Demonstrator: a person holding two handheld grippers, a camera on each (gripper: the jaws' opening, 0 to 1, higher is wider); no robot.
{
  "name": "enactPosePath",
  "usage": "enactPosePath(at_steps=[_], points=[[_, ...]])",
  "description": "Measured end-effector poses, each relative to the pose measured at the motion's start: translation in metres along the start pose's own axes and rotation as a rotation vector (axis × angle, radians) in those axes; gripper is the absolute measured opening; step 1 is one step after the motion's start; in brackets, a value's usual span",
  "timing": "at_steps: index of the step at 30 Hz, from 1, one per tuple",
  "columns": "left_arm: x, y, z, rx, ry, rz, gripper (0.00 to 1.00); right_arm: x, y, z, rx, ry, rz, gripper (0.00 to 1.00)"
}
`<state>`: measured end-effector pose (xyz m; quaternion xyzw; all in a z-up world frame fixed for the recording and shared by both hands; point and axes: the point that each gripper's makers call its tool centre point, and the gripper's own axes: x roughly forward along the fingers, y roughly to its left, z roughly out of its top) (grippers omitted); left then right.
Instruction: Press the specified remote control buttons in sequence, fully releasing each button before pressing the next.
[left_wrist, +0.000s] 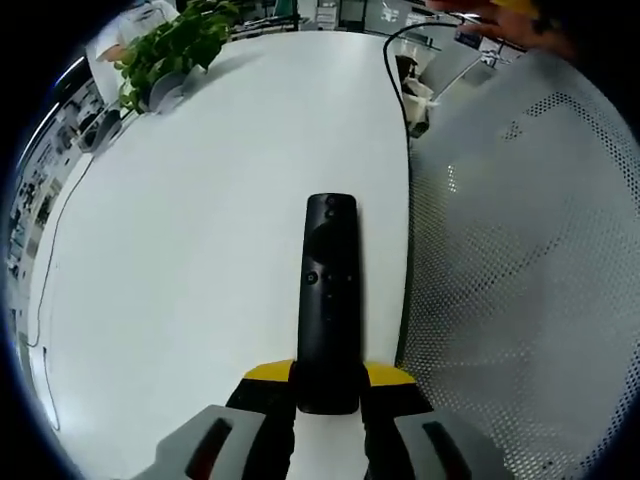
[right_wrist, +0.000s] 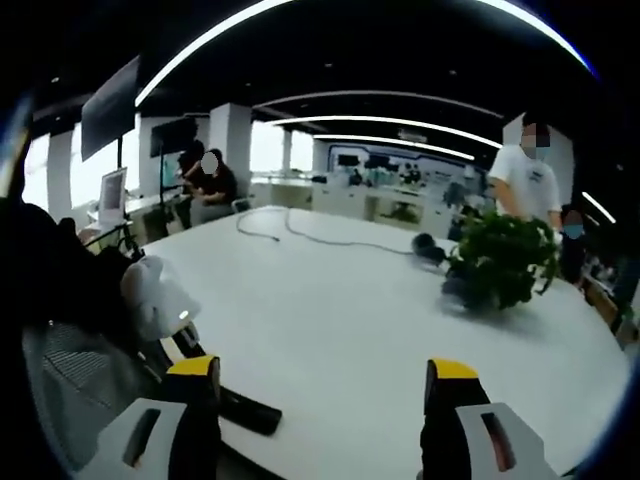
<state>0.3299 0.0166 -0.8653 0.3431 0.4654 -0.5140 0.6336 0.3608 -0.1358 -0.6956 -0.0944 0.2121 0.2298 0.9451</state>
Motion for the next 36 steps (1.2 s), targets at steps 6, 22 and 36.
enactPosePath(at_steps=[6,22,36], points=[[0.000,0.016,-0.001,0.045,0.035,0.002,0.24,0.002,-0.005,-0.008,0.011,0.045,-0.025,0.79],[0.001,0.065,0.006,0.081,0.088,0.013,0.24,0.003,-0.005,-0.018,-0.006,0.102,-0.036,0.72],[0.002,0.101,0.013,0.093,0.109,0.011,0.24,0.003,-0.006,-0.024,-0.005,0.136,-0.032,0.64]])
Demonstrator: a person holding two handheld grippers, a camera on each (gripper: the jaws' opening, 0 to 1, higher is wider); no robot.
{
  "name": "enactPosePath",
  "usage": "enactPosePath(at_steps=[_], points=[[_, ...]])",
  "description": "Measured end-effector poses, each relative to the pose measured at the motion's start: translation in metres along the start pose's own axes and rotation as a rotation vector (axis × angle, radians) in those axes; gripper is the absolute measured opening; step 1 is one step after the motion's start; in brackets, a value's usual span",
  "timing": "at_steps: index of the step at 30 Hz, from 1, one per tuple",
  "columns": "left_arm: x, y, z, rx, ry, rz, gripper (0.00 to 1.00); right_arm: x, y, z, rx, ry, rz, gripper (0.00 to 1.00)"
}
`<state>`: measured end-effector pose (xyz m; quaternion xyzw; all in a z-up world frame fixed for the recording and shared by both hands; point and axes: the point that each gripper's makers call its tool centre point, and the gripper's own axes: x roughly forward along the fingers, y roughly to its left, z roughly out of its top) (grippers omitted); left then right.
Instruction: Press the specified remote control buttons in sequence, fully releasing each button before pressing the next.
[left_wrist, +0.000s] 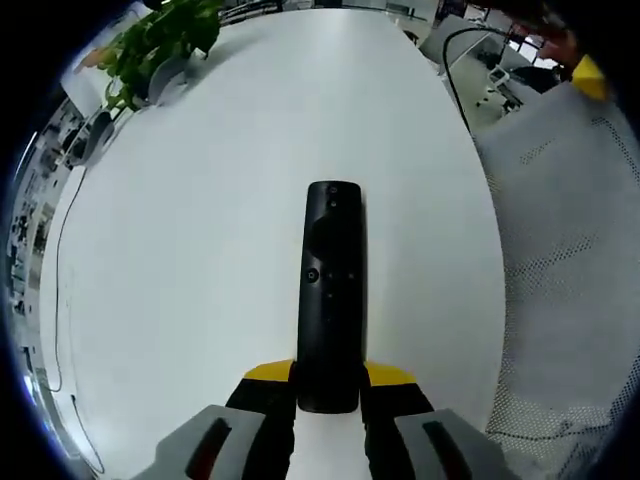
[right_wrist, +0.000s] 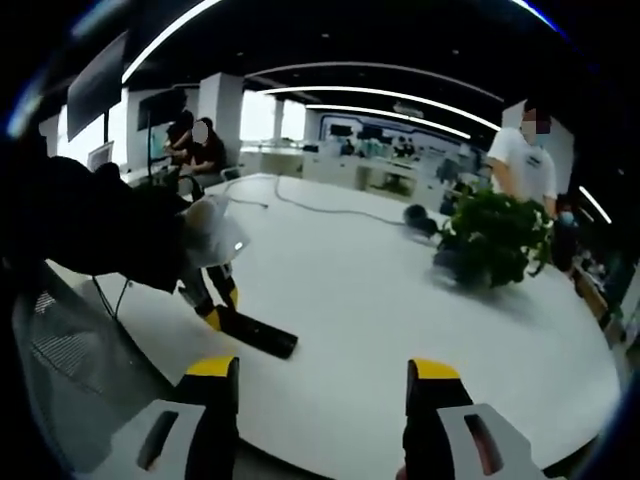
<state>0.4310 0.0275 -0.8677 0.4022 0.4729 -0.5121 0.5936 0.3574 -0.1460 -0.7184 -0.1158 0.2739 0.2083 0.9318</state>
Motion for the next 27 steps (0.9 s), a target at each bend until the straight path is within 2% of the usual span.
enactPosePath(at_steps=[8,17,27], points=[[0.001,0.015,0.002,0.046,0.043,-0.005,0.24,0.000,-0.002,-0.004,0.002,0.022,-0.009,0.61],[0.001,0.042,0.004,0.039,0.042,-0.006,0.24,0.000,-0.004,-0.004,0.007,0.021,-0.021,0.60],[0.001,0.058,0.005,0.058,0.071,-0.004,0.24,0.000,-0.006,-0.006,0.007,0.032,-0.028,0.58]])
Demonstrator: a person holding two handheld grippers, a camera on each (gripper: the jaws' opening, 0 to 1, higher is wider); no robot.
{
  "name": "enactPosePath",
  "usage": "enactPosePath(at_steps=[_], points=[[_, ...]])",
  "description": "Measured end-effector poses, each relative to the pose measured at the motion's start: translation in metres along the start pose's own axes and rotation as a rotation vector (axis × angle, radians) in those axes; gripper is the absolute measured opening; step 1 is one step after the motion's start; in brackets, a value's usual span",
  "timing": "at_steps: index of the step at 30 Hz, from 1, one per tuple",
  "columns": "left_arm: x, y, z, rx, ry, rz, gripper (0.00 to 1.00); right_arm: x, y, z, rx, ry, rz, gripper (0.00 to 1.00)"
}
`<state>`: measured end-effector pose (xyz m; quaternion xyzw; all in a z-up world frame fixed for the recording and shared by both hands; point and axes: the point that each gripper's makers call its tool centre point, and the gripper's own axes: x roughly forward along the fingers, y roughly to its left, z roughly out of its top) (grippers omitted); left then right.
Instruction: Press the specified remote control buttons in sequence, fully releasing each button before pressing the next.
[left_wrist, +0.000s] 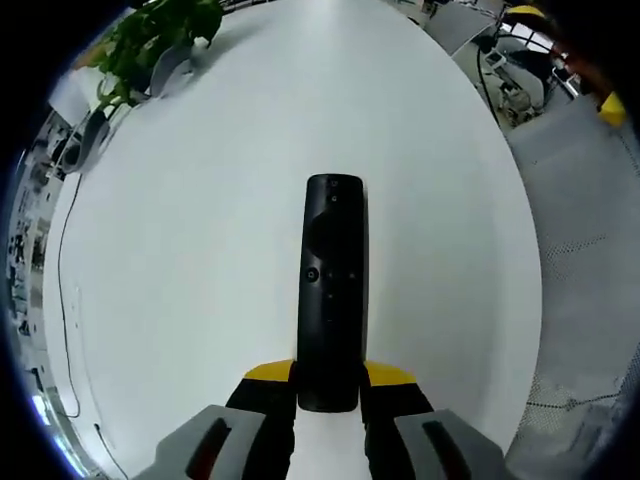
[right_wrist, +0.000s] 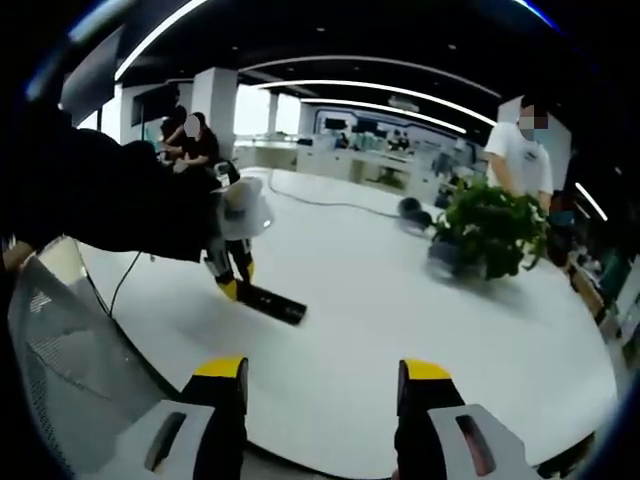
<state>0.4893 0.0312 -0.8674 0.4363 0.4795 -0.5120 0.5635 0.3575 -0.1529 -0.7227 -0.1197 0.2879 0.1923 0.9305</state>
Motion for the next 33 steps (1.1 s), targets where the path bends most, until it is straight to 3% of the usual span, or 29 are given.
enactPosePath(at_steps=[9,24,33], points=[[0.001,0.018,-0.001,-0.003,0.013,0.001,0.24,0.000,0.000,0.000,0.007,-0.004,0.001,0.57],[0.002,0.054,-0.002,0.013,0.053,0.002,0.24,0.003,0.000,-0.007,-0.007,0.045,0.001,0.54],[0.002,0.081,0.000,0.003,0.045,0.002,0.24,0.005,0.000,-0.011,-0.013,0.067,0.001,0.52]])
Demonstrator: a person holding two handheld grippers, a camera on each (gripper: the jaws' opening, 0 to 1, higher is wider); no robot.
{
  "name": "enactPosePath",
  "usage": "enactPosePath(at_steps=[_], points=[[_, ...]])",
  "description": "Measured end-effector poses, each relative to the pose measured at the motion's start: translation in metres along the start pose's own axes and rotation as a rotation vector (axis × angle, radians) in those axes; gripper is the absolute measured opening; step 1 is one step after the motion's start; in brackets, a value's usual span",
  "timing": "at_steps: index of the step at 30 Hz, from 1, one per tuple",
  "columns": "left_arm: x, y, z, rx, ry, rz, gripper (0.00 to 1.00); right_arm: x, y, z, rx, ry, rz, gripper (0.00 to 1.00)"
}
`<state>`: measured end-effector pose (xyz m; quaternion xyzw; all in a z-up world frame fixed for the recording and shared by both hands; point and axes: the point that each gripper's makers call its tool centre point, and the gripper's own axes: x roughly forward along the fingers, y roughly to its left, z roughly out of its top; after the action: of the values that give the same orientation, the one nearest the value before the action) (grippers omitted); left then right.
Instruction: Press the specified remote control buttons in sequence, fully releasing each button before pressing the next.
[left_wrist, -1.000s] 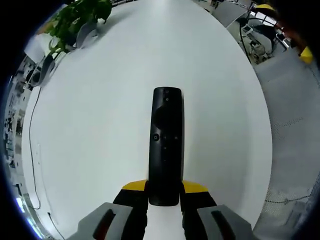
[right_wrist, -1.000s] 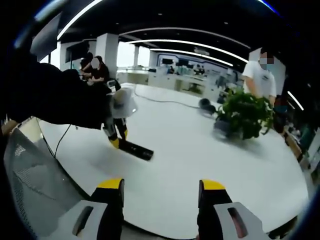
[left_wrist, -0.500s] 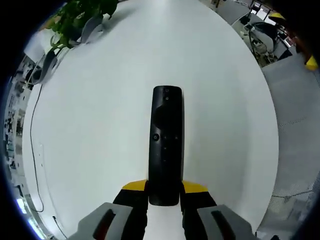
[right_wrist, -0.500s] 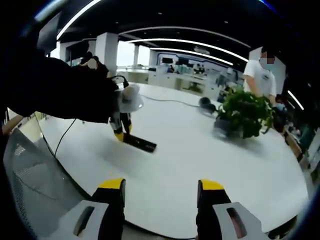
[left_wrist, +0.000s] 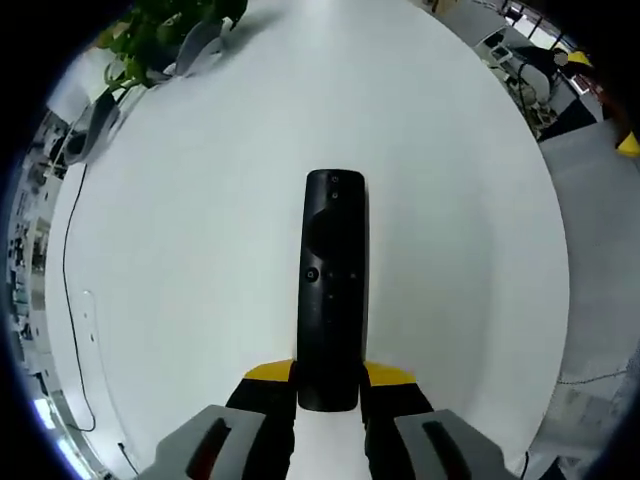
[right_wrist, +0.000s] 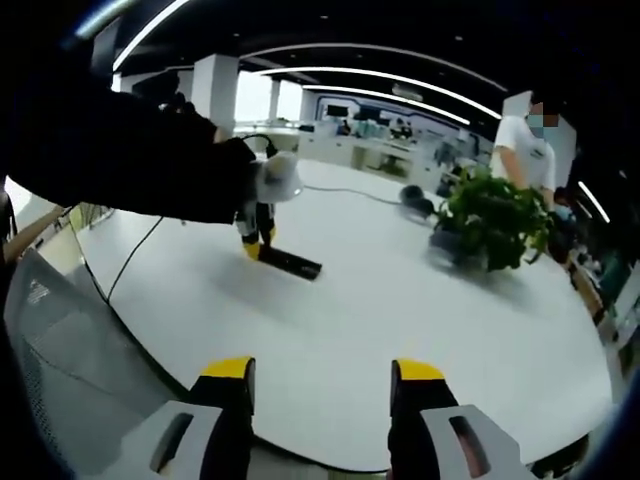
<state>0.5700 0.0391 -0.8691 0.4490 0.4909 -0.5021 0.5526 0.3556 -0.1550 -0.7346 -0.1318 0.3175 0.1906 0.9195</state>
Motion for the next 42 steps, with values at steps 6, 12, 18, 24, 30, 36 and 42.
enactPosePath(at_steps=[6,12,18,24,30,36,42], points=[[0.001,0.016,0.001,0.007,0.007,-0.002,0.24,0.001,0.001,-0.003,-0.009,0.020,0.001,0.50],[0.001,0.023,0.002,0.020,0.028,-0.006,0.24,0.002,0.001,-0.005,-0.009,0.028,0.004,0.49],[0.000,0.034,0.002,0.010,0.018,-0.002,0.24,0.002,0.001,-0.006,-0.011,0.033,-0.002,0.49],[-0.001,0.041,0.002,0.001,-0.003,-0.008,0.24,0.001,-0.001,-0.006,-0.002,0.033,-0.010,0.49],[-0.001,0.053,0.004,-0.005,0.005,-0.010,0.24,0.002,-0.001,-0.008,-0.008,0.044,-0.011,0.49],[-0.001,0.062,0.004,0.020,0.018,-0.015,0.24,0.002,-0.002,-0.009,-0.007,0.052,-0.019,0.48],[-0.001,0.074,0.004,0.023,0.008,-0.019,0.24,0.002,-0.004,-0.011,-0.006,0.061,-0.030,0.48]])
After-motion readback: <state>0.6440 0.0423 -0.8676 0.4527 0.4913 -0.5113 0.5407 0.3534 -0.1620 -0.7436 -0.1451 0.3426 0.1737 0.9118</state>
